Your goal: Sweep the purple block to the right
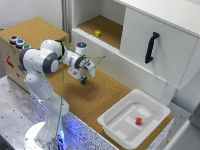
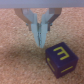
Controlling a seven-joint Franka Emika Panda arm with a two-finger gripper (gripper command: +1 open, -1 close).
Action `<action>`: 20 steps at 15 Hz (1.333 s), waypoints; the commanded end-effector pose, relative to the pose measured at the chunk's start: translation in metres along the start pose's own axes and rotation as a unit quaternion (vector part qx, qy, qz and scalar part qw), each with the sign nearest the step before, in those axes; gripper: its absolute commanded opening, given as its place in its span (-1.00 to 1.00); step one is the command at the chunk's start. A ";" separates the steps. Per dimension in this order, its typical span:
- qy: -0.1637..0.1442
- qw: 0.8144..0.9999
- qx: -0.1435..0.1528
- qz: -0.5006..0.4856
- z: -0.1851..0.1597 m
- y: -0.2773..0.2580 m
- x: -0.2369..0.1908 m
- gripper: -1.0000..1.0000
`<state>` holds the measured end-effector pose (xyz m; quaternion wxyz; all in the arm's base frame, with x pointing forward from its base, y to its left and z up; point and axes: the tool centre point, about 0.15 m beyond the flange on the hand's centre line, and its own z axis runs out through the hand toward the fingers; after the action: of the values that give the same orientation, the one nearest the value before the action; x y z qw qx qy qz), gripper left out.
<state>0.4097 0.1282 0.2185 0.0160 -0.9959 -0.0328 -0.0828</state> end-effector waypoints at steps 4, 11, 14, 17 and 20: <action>-0.036 0.992 0.009 -0.122 -0.025 -0.004 -0.049 -1.00; -0.033 0.987 -0.001 -0.158 -0.009 0.028 -0.058 -1.00; -0.028 0.988 0.000 -0.149 0.001 0.034 -0.048 -1.00; -0.024 0.990 -0.001 -0.138 0.010 0.038 -0.037 -1.00; -0.021 0.991 -0.009 -0.134 0.015 0.041 -0.027 -1.00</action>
<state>0.3699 0.0981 0.2176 0.0043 -0.9856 -0.1638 -0.0416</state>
